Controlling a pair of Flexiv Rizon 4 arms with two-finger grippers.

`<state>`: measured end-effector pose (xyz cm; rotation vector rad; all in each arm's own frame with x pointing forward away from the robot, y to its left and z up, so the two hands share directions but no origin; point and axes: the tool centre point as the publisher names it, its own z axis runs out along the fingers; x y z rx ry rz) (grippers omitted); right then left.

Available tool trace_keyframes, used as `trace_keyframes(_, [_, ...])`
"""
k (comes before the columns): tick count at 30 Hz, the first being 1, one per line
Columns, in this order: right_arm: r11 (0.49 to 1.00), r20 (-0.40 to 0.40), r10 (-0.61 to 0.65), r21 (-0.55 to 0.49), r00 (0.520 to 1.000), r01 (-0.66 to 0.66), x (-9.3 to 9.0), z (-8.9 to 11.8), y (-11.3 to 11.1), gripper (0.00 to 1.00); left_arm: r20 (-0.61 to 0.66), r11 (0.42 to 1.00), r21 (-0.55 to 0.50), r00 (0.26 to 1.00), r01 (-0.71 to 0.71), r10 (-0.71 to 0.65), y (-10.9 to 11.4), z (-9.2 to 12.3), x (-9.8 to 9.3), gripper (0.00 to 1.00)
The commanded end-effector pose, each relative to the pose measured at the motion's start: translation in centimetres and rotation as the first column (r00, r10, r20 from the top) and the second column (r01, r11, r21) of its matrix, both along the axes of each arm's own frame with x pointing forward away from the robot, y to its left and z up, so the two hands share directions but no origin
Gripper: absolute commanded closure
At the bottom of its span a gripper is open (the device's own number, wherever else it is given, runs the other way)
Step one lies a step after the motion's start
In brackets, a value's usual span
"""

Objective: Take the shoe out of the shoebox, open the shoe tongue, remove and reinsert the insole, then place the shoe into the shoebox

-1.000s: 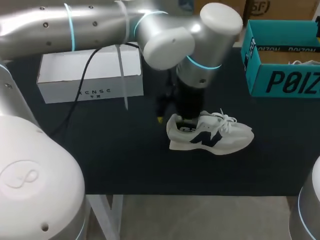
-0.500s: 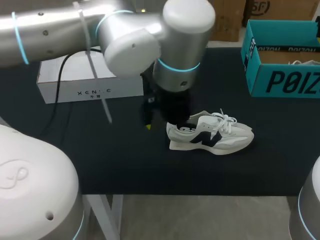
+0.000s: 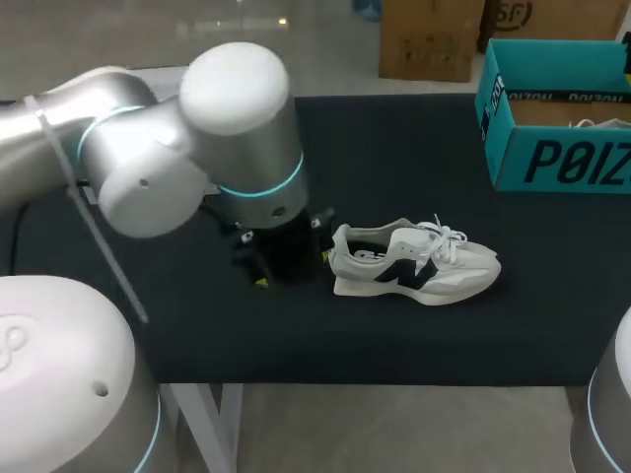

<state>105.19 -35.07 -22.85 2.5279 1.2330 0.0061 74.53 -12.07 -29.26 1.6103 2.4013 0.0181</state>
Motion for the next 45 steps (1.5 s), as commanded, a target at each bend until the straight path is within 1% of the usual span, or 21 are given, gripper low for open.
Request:
trace_keyframes(1, [1.000,0.000,-0.001,0.000,1.000,0.001,0.0,0.0,0.0,0.00,0.168,0.930,-0.356,0.985,0.091,-0.032,1.8,-0.2,-0.6,0.00])
trace_keyframes(15, [1.000,0.000,-0.001,0.000,1.000,0.001,0.0,0.0,0.0,0.00,0.168,0.930,-0.356,0.985,0.091,-0.032,1.8,-0.2,-0.6,0.00])
trace_keyframes(17, [1.000,0.000,-0.001,0.000,1.000,0.001,0.0,0.0,0.0,0.00,0.058,0.892,-0.452,0.998,0.010,0.018,1.9,0.1,-0.1,0.00])
trace_keyframes(18, [1.000,0.000,-0.001,0.000,1.000,0.001,0.0,0.0,0.0,0.00,-0.056,0.840,-0.540,0.998,-0.061,0.036,2.1,0.4,0.3,0.00])
trace_keyframes(20, [1.000,0.000,-0.001,0.000,1.000,0.001,0.0,0.0,0.0,0.00,-0.196,0.764,-0.625,0.979,-0.162,0.048,2.7,0.6,0.7,0.00])
trace_keyframes(21, [1.000,0.000,-0.001,0.000,1.000,0.001,0.0,0.0,0.0,0.00,-0.255,0.716,-0.667,0.966,-0.208,0.044,3.1,0.9,1.0,0.00])
trace_keyframes(24, [1.000,0.000,-0.001,0.000,1.000,0.001,0.0,0.0,0.0,0.00,-0.464,0.557,-0.749,0.884,-0.359,-0.054,4.2,1.8,1.5,0.00])
trace_keyframes(25, [1.000,0.000,-0.001,0.000,1.000,0.001,0.0,0.0,0.0,0.00,-0.513,0.504,-0.763,0.853,-0.405,-0.092,4.7,2.1,1.7,0.00])
trace_keyframes(26, [1.000,0.000,-0.001,0.000,1.000,0.001,0.0,0.0,0.0,0.00,-0.552,0.464,-0.769,0.823,-0.440,-0.133,5.1,2.3,1.8,0.00])
trace_keyframes(28, [1.000,0.000,-0.001,0.000,1.000,0.001,0.0,0.0,0.0,0.00,-0.583,0.427,-0.763,0.801,-0.485,-0.132,5.7,2.5,1.9,0.00])
trace_keyframes(31, [1.000,0.000,-0.001,0.000,1.000,0.001,0.0,0.0,0.0,0.00,-0.634,0.332,-0.762,0.745,-0.557,-0.206,6.3,2.5,1.8,0.00])
trace_keyframes(34, [1.000,0.000,-0.001,0.000,1.000,0.001,0.0,0.0,0.0,0.00,-0.635,0.287,-0.767,0.743,-0.574,-0.212,6.7,2.2,1.5,0.00])
trace_keyframes(36, [1.000,0.000,-0.001,0.000,1.000,0.001,0.0,0.0,0.0,0.00,-0.659,0.250,-0.752,0.712,-0.610,-0.244,6.7,1.7,1.3,0.00])
trace_keyframes(39, [1.000,0.000,-0.001,0.000,1.000,0.001,0.0,0.0,0.0,0.00,-0.681,0.210,-0.732,0.683,-0.648,-0.264,6.8,0.9,1.2,0.00])
trace_keyframes(45, [1.000,0.000,-0.001,0.000,1.000,0.001,0.0,0.0,0.0,0.00,-0.743,0.117,-0.649,0.593,-0.752,-0.311,7.2,-0.6,2.1,0.00])
